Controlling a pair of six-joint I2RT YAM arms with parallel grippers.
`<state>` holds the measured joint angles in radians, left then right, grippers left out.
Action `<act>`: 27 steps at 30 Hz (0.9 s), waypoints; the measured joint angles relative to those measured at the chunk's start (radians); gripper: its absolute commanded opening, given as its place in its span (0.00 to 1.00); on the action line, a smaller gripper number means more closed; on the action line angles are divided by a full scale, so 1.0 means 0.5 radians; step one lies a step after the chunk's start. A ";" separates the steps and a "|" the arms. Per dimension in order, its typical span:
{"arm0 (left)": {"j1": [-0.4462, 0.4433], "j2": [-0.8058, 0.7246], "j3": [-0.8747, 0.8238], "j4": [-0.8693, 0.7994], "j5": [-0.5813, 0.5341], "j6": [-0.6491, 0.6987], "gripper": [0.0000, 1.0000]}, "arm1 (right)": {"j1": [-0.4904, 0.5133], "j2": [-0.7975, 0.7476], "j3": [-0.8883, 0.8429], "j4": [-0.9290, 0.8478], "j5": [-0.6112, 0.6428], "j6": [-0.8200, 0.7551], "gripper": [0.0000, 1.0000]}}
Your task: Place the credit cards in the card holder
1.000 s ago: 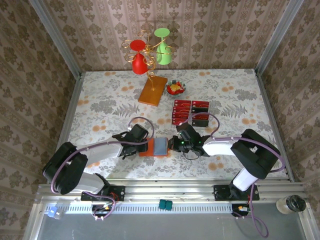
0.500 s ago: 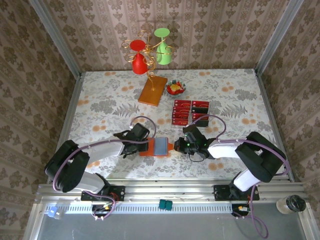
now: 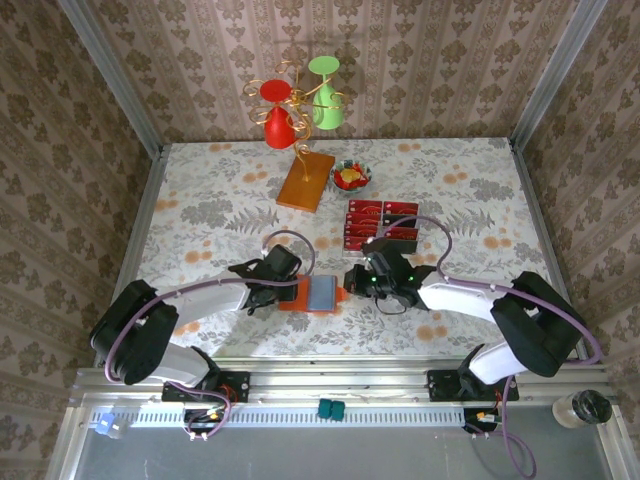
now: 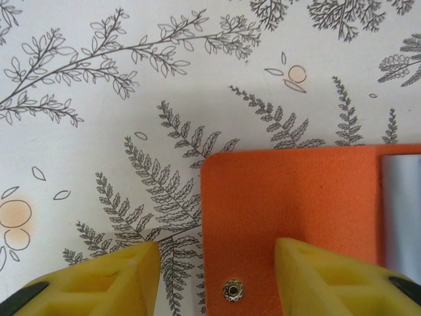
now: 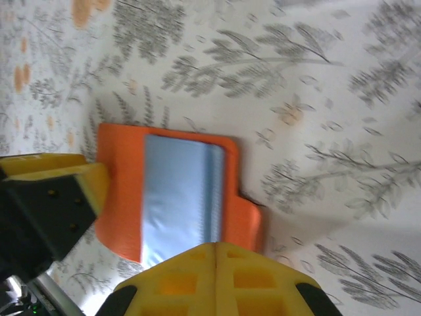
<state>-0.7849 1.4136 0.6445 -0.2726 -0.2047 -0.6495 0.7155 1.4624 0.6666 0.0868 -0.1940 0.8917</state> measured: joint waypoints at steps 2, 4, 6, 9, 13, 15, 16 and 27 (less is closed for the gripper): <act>-0.008 0.000 0.008 -0.013 -0.011 0.000 0.50 | 0.024 0.007 0.085 -0.066 0.001 -0.031 0.00; -0.017 0.000 0.022 -0.042 -0.027 0.001 0.50 | 0.051 0.040 0.169 -0.114 0.001 -0.060 0.00; -0.030 0.001 0.049 -0.088 -0.058 0.001 0.49 | 0.075 0.092 0.230 -0.143 0.001 -0.072 0.00; -0.050 0.028 0.128 -0.182 -0.113 0.000 0.48 | 0.105 0.169 0.281 -0.173 0.001 -0.089 0.00; -0.072 0.087 0.213 -0.256 -0.171 -0.001 0.48 | 0.120 0.267 0.311 -0.191 0.000 -0.092 0.00; -0.080 0.096 0.221 -0.280 -0.179 -0.002 0.48 | 0.120 0.309 0.327 -0.195 0.000 -0.095 0.00; -0.083 0.097 0.223 -0.291 -0.180 -0.002 0.48 | 0.120 0.331 0.342 -0.198 0.000 -0.098 0.00; -0.091 0.103 0.301 -0.339 -0.105 -0.068 0.52 | 0.120 0.506 0.444 -0.213 0.001 -0.121 0.00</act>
<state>-0.8303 1.4651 0.7952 -0.4419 -0.2569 -0.6834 0.7753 1.7153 0.8886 -0.0196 -0.1936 0.8310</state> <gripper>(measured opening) 0.517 0.063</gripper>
